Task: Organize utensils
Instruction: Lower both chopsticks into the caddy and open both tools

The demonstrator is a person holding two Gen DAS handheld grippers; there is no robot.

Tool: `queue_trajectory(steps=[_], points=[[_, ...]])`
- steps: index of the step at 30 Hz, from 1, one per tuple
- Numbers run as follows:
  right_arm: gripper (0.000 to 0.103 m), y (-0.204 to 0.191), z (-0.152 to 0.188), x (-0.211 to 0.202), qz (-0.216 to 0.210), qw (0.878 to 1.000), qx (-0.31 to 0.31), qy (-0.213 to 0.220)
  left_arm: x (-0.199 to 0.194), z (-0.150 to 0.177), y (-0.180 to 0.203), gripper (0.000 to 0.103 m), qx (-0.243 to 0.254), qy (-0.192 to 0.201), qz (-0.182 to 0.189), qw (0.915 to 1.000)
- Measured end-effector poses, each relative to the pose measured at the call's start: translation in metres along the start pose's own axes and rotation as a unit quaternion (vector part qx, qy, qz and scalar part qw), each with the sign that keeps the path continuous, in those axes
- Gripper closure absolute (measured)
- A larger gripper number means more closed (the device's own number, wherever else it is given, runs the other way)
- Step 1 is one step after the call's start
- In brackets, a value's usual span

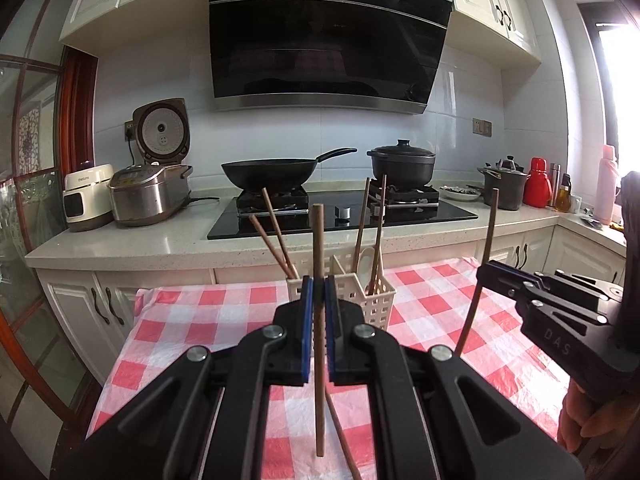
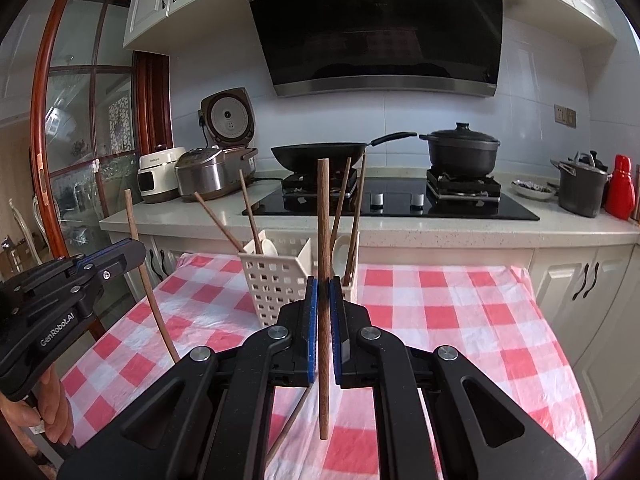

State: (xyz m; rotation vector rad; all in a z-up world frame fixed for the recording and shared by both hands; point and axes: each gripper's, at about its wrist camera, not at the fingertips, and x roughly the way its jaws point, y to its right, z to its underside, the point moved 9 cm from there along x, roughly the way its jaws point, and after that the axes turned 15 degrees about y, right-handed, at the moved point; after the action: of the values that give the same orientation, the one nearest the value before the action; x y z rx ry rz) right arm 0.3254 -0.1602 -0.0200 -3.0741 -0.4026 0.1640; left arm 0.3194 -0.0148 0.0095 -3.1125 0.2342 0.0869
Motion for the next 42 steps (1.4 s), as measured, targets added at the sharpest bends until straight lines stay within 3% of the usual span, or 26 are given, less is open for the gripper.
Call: queue_trajectory(steps=[10, 21, 28, 34, 42], points=[[0.096, 0.010, -0.028, 0.030, -0.002, 1.000, -0.003, 0.014, 0.038, -0.053, -0.008, 0.097, -0.012, 0.018, 0.009, 0.9997], [0.096, 0.012, -0.080, 0.071, -0.009, 0.998, 0.003, 0.062, 0.084, -0.135, -0.007, 0.097, -0.003, 0.077, -0.004, 0.9970], [0.096, 0.023, -0.102, 0.107, -0.001, 0.996, 0.031, 0.078, 0.119, -0.156, -0.012, 0.097, -0.012, 0.095, -0.021, 0.9952], [0.096, 0.018, -0.087, 0.134, -0.010, 0.998, 0.030, 0.059, 0.154, -0.135, -0.022, 0.097, -0.040, 0.074, -0.028, 0.9961], [0.096, 0.019, -0.020, 0.170, -0.020, 0.999, 0.031, -0.025, 0.199, -0.038, -0.034, 0.097, -0.055, -0.027, -0.032, 0.9976]])
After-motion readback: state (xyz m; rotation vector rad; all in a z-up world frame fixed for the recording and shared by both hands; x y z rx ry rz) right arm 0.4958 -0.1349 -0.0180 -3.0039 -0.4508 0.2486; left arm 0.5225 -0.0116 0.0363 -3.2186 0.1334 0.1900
